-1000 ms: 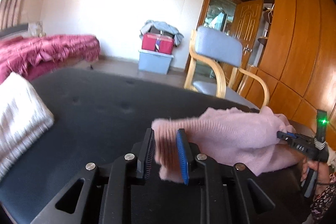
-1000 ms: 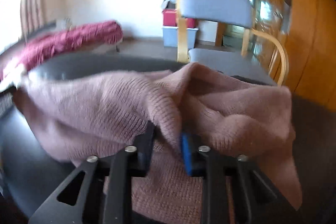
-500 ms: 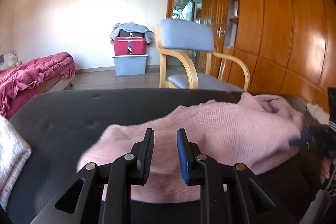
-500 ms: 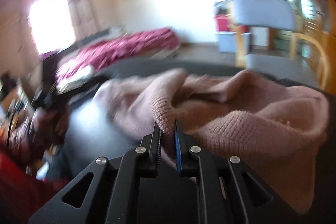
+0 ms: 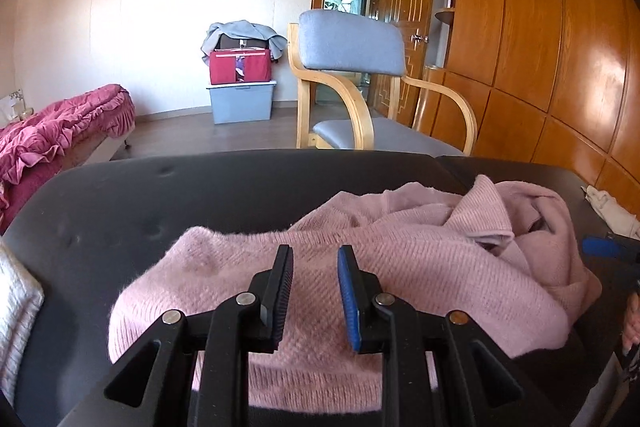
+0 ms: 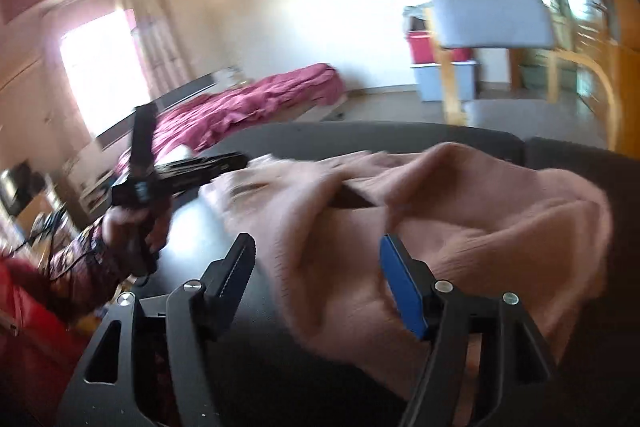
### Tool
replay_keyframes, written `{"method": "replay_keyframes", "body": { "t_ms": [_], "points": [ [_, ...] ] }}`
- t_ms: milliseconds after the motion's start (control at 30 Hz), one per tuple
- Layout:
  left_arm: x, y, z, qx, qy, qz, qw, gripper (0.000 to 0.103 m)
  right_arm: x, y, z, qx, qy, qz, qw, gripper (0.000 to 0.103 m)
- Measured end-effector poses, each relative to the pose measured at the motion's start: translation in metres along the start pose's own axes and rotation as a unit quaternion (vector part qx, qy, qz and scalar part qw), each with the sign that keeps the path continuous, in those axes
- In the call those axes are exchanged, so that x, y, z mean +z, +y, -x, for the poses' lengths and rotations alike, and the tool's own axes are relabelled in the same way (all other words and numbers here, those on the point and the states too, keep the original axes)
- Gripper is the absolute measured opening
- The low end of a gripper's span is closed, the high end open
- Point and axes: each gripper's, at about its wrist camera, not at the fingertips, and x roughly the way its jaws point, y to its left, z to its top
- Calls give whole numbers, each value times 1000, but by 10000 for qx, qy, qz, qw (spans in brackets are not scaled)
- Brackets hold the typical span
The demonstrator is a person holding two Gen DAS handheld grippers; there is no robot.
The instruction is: Fold clothes
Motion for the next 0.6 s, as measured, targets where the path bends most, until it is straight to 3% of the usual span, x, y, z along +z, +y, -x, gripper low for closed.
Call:
{"method": "replay_keyframes", "body": {
  "t_ms": [133, 233, 333, 400, 433, 533, 600],
  "points": [
    [10, 0, -14, 7, 71, -104, 9999, 23, 7, -11, -24, -718, 327, -319, 9964, 68],
    [19, -3, -32, 157, 152, -444, 9988, 23, 19, -18, -48, -471, 486, -478, 9966, 68],
    [20, -1, -64, 232, 705, -503, 9960, 24, 30, -30, -85, -796, 947, -688, 9899, 66],
    [12, 2, -80, 50, 1143, -399, 9926, 24, 35, -40, -107, -832, 1136, -867, 9862, 29],
    [6, 3, -84, 18, 1255, -366, 9914, 24, 37, -44, -115, -673, 1148, -933, 9867, 5],
    [-6, 3, -75, -63, 1170, -364, 9924, 24, 45, -54, -121, -292, 926, -1321, 9865, 5],
    [-13, 4, -66, -116, 1075, -371, 9934, 24, 55, -62, -116, -327, 606, -1419, 9875, 5]
  ]
}}
